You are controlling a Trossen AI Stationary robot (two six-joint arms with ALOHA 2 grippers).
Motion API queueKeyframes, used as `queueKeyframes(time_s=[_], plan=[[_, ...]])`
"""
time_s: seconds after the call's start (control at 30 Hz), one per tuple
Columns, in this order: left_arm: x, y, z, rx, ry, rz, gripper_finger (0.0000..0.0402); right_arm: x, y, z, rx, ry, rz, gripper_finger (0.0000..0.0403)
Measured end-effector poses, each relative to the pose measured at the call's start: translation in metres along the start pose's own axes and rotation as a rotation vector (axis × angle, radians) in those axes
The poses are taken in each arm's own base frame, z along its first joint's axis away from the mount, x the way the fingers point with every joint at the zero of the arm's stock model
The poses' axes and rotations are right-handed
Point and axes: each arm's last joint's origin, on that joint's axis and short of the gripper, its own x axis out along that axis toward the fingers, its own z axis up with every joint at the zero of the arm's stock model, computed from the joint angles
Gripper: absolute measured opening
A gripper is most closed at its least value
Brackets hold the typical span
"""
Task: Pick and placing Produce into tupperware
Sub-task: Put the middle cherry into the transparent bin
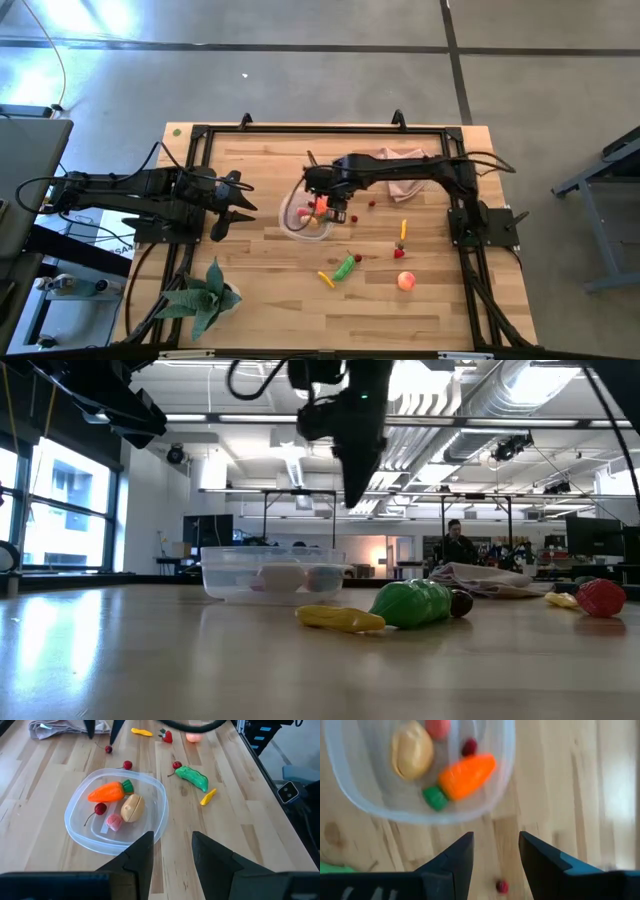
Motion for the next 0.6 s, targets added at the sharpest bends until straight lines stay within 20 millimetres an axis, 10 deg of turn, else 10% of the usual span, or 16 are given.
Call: queueKeyframes(time_s=[0.33, 0.6], plan=[[0.000, 0.000, 0.000, 0.000, 0.000, 0.000, 0.0122, -0.009, -0.006, -0.089, 0.379, -0.156, 0.088, 0.0149], [0.000, 0.000, 0.000, 0.000, 0.001, 0.000, 0.0122, 0.017, -0.015, -0.107, 0.659, -0.151, 0.376, 0.0149]])
